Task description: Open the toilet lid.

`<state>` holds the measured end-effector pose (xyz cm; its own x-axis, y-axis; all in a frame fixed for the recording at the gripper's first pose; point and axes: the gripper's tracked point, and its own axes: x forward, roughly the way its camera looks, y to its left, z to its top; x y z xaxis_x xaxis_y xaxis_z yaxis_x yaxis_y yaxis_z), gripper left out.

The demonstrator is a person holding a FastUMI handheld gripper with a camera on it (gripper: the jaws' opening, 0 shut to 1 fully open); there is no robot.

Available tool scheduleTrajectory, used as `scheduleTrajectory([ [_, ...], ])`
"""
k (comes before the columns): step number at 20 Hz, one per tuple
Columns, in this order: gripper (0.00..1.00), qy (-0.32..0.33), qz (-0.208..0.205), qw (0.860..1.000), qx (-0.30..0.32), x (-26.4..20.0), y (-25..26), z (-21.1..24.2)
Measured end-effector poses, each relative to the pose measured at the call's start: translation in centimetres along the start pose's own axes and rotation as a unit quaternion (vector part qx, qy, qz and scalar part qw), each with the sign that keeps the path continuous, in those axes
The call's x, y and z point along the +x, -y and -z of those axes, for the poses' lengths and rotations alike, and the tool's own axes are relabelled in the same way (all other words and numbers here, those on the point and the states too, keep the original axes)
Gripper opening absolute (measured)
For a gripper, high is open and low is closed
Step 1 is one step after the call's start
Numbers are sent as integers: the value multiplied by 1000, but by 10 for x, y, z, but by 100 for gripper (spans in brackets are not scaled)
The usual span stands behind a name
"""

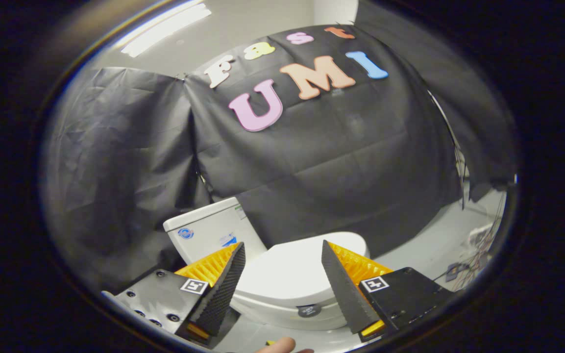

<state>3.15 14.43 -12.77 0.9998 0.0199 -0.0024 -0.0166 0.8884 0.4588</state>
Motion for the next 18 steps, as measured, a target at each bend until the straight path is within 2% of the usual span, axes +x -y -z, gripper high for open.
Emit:
scheduleTrajectory([
  [4,97,-32,5,997,74,13,10,47],
  [8,97,-49,20,987,149,19,17,83],
  [12,97,-61,39,973,219,21,28,114],
  [15,97,-82,64,963,249,20,40,138],
  [18,97,-84,84,946,301,18,54,148],
])
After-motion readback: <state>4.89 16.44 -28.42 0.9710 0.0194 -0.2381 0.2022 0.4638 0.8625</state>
